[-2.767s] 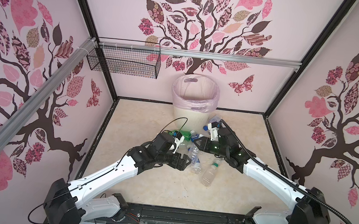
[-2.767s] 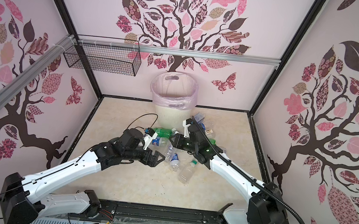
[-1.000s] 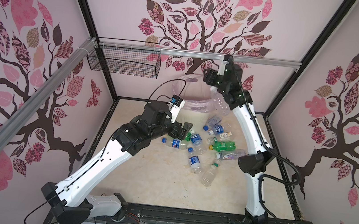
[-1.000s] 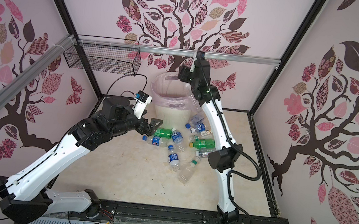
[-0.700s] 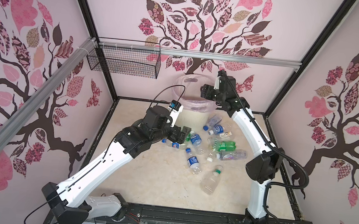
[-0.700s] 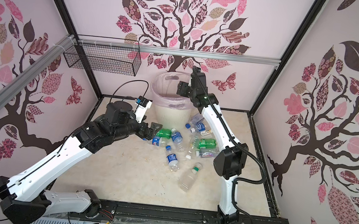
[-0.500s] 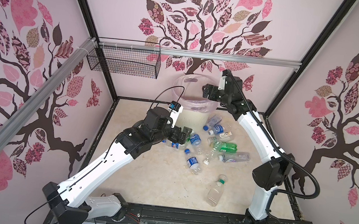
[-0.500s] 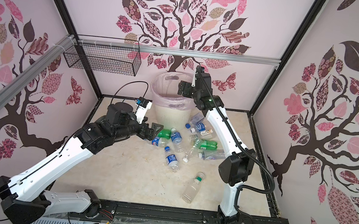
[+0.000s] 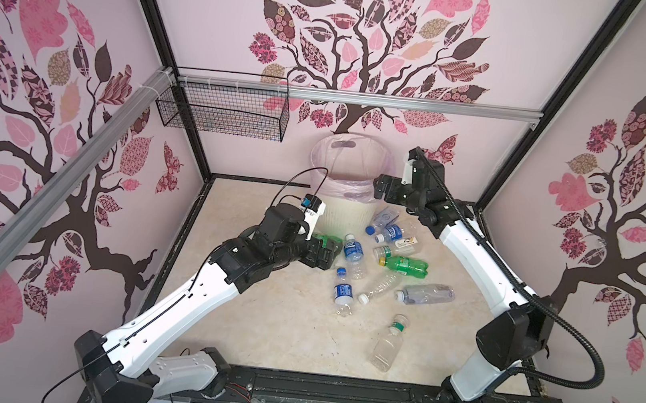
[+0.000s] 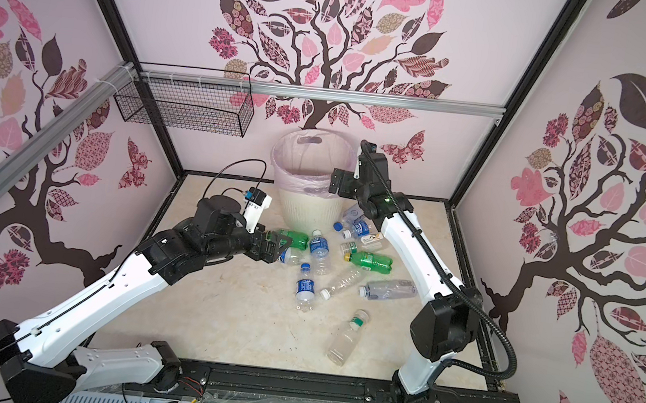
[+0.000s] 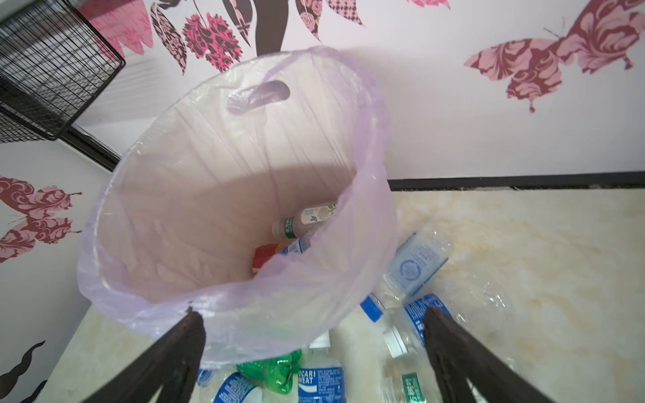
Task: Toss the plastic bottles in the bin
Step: 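Lower right gripper from the bin back toward the bottles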
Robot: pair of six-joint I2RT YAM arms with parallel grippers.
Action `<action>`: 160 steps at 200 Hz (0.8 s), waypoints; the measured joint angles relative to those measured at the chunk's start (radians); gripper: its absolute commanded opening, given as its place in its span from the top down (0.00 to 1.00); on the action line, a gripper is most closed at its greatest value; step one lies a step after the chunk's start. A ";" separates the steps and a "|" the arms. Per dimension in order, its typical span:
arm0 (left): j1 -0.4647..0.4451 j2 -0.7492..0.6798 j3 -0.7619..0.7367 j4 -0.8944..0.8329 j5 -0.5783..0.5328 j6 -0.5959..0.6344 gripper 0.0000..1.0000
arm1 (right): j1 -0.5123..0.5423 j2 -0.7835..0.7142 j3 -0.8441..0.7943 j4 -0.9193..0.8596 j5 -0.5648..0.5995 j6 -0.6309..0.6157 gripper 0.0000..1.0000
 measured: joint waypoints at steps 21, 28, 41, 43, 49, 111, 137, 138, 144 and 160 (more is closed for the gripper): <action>0.000 -0.013 -0.018 -0.002 0.019 -0.017 0.03 | -0.001 -0.051 -0.068 -0.010 0.020 0.021 0.01; 0.000 -0.014 -0.023 -0.003 0.027 -0.022 0.03 | -0.001 -0.071 -0.094 -0.016 0.031 0.030 0.00; 0.000 -0.015 -0.035 -0.008 0.039 -0.030 0.03 | -0.001 -0.106 -0.144 -0.037 0.050 0.048 0.01; 0.000 -0.015 -0.037 -0.008 0.039 -0.031 0.03 | 0.000 -0.113 -0.153 -0.041 0.053 0.050 0.00; 0.000 -0.017 -0.045 -0.011 0.042 -0.036 0.03 | 0.000 -0.130 -0.178 -0.058 0.066 0.060 0.00; 0.000 -0.062 -0.133 -0.018 0.092 -0.095 0.03 | -0.001 -0.286 -0.458 -0.251 0.187 0.207 0.00; 0.000 -0.065 -0.168 -0.005 0.123 -0.118 0.03 | -0.001 -0.375 -0.586 -0.308 0.184 0.272 0.00; 0.000 -0.065 -0.170 -0.005 0.126 -0.119 0.03 | -0.001 -0.381 -0.595 -0.310 0.182 0.276 0.00; 0.000 -0.065 -0.175 -0.003 0.133 -0.125 0.03 | -0.001 -0.406 -0.631 -0.315 0.178 0.290 0.01; -0.002 -0.065 -0.187 0.003 0.150 -0.134 0.03 | -0.001 -0.465 -0.716 -0.339 0.166 0.320 0.00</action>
